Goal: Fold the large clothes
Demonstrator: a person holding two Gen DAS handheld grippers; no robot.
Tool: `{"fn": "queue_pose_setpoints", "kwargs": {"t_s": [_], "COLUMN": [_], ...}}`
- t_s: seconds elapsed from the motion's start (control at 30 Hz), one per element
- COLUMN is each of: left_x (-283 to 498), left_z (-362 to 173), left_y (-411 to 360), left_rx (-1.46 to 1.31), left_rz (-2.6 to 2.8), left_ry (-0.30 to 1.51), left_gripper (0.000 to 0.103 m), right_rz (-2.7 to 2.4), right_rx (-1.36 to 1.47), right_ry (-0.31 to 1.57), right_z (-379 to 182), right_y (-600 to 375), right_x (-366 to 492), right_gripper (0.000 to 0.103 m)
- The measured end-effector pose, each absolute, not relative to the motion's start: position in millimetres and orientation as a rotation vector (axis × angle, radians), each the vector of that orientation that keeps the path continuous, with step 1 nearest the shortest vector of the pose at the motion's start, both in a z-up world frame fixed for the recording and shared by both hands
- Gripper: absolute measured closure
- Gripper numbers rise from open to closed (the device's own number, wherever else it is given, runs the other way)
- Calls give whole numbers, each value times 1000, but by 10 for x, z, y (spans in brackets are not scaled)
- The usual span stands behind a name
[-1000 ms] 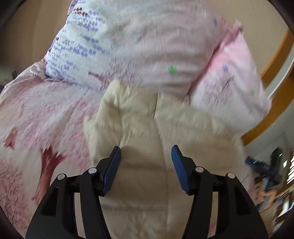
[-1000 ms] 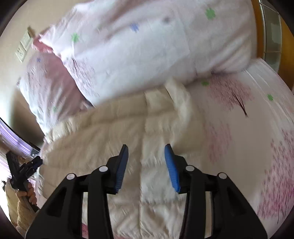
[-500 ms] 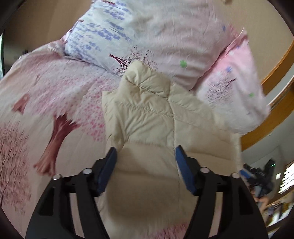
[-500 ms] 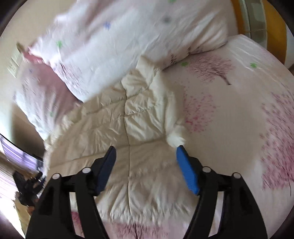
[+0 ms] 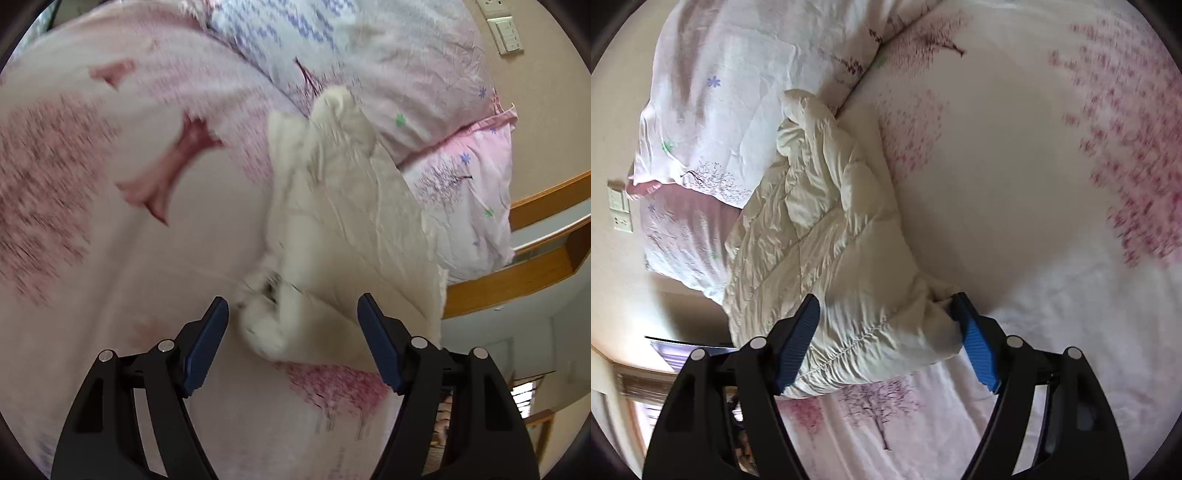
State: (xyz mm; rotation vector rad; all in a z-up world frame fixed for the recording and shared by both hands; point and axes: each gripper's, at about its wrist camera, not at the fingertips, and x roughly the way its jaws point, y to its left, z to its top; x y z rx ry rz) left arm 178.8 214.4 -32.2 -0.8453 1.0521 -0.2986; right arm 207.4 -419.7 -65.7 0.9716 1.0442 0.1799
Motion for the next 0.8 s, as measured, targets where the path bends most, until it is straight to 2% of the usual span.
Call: {"fn": "queue_pose_setpoints", "kwargs": {"t_s": [0.1, 0.2, 0.27, 0.3, 0.33, 0.37, 0.4, 0.43, 0.53, 0.8], "left_x": [1815, 1832, 1832, 1835, 1833, 1831, 1833, 1834, 1795, 1306], "left_z": [-362, -418, -452, -465, -483, -505, -518, -521, -415, -107], "left_y": [2018, 1971, 1965, 1969, 1983, 2004, 2021, 2041, 2082, 2499], "left_rx": [-885, -935, -978, -993, -1011, -1028, -1042, -1053, -1029, -1032], "left_rz": [-308, -294, -285, -280, -268, -264, -266, -274, -287, -288], "left_ry": [1059, 1054, 1037, 1029, 1015, 1002, 990, 975, 928, 818], "left_gripper": [31, 31, 33, 41, 51, 57, 73, 81, 89, 91], "right_rz": [206, 220, 220, 228, 245, 259, 269, 278, 313, 449], "right_rx": [1023, 1062, 1064, 1068, 1083, 1094, 1097, 1089, 1070, 1013], "right_ry": [1048, 1047, 1047, 1043, 1031, 1020, 1005, 992, 964, 989], "right_z": [-715, -758, -792, -804, -814, -807, -791, -766, -659, -472], "right_y": [-4180, -4172, -4186, -4195, -4202, -4214, -4208, -4203, -4139, -3856], "right_x": [2094, 2109, 2098, 2084, 2062, 2055, 2040, 2019, 1985, 1669], "right_gripper": [29, 36, 52, 58, 70, 76, 79, 82, 86, 87]}}
